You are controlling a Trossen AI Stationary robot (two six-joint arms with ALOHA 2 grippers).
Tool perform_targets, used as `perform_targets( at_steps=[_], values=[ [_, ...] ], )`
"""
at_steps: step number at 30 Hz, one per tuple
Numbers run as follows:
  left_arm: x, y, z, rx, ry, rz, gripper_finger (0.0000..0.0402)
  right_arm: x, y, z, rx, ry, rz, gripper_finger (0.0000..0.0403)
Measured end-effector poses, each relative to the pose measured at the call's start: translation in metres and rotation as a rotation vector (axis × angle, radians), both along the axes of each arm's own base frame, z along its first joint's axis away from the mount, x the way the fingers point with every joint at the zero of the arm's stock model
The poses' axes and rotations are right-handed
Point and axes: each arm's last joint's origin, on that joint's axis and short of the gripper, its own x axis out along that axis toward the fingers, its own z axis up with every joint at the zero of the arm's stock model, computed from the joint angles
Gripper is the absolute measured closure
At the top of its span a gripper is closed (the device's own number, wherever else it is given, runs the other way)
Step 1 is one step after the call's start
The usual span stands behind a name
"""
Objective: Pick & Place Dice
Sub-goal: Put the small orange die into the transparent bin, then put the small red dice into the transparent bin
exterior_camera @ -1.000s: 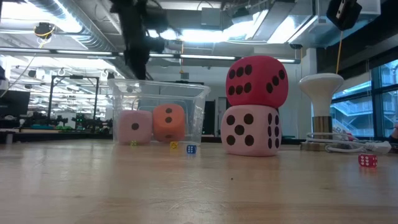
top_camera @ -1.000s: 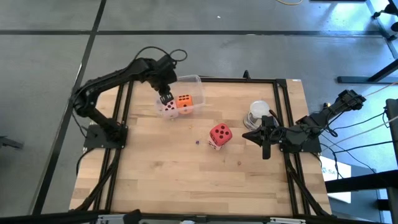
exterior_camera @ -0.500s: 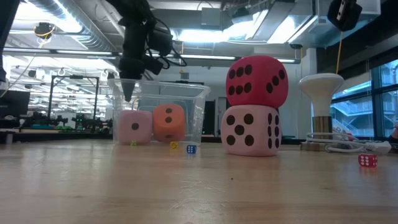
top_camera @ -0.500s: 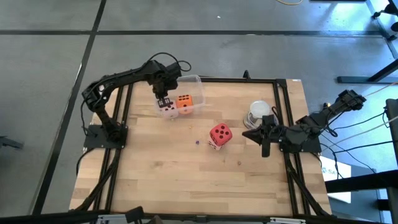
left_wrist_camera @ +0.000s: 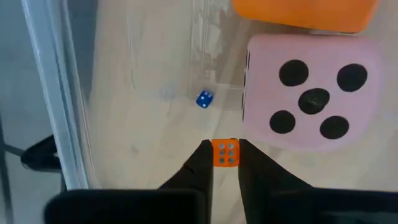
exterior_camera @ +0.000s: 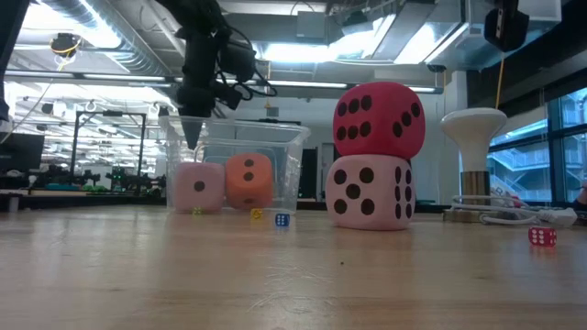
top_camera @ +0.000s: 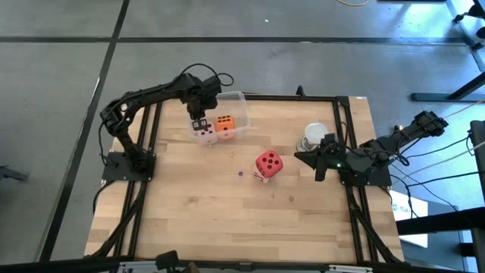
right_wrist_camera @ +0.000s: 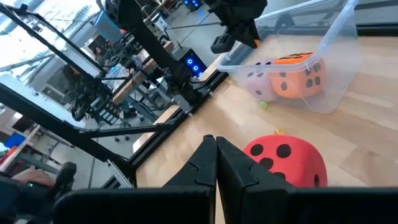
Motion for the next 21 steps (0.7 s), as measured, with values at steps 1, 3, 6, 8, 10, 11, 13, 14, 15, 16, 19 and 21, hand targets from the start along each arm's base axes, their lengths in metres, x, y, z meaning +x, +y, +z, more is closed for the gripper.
perform_targets(
  at_steps=[1, 3, 6, 8, 10, 11, 13, 14, 15, 16, 19, 21],
  values=[
    [0.0007, -0.0009, 0.0, 0.001, 0.003, -0.016, 0.0349, 0.0001, -0.0002, 0.0, 0.007, -0.002, -0.003, 0.0401],
    [0.0026, -0.0032, 0.0, 0.004, 0.011, -0.054, 0.0323, 0.0002, -0.0005, 0.0, 0.022, -0.005, -0.009, 0.0401],
    [0.0049, -0.006, 0.0, 0.006, 0.019, -0.101, 0.028, 0.0002, -0.0005, 0.0, 0.023, -0.005, -0.009, 0.0401],
    [0.006, -0.0075, 0.0, 0.008, 0.025, -0.127, 0.0254, 0.0002, -0.0005, 0.0001, 0.028, -0.006, -0.01, 0.0401],
    [0.0066, -0.0082, 0.0, 0.009, 0.029, -0.15, 0.0229, 0.0002, -0.0004, 0.0, 0.044, -0.01, -0.013, 0.0401],
    [0.0066, -0.0082, 0.0, 0.009, 0.031, -0.158, 0.0218, 0.0002, -0.0004, 0.0001, 0.048, -0.011, -0.014, 0.0401],
    [0.0065, -0.0081, 0.0001, 0.015, 0.036, -0.16, 0.0197, 0.0003, -0.0004, 0.0, 0.048, -0.011, -0.014, 0.0401],
    [0.0064, -0.008, 0.0001, 0.018, 0.039, -0.159, 0.0188, 0.0005, -0.0003, -0.0002, 0.048, -0.01, -0.014, 0.0401],
    [0.0063, -0.0079, 0.0001, 0.024, 0.044, -0.156, 0.018, 0.0009, 0.0, -0.0005, 0.046, -0.008, -0.014, 0.0401],
    [0.006, -0.0075, 0.0001, 0.035, 0.054, -0.148, 0.0174, 0.0012, 0.0002, -0.0009, 0.044, -0.005, -0.014, 0.0401],
    [0.0045, -0.0057, 0.0007, 0.099, 0.099, -0.099, 0.0164, 0.0032, 0.0012, -0.0025, 0.029, 0.005, -0.017, 0.0401],
    [0.0046, -0.0053, 0.0026, 0.109, 0.087, -0.043, 0.0164, 0.0044, 0.0019, -0.0037, 0.02, 0.013, -0.016, 0.0401]
  ],
)
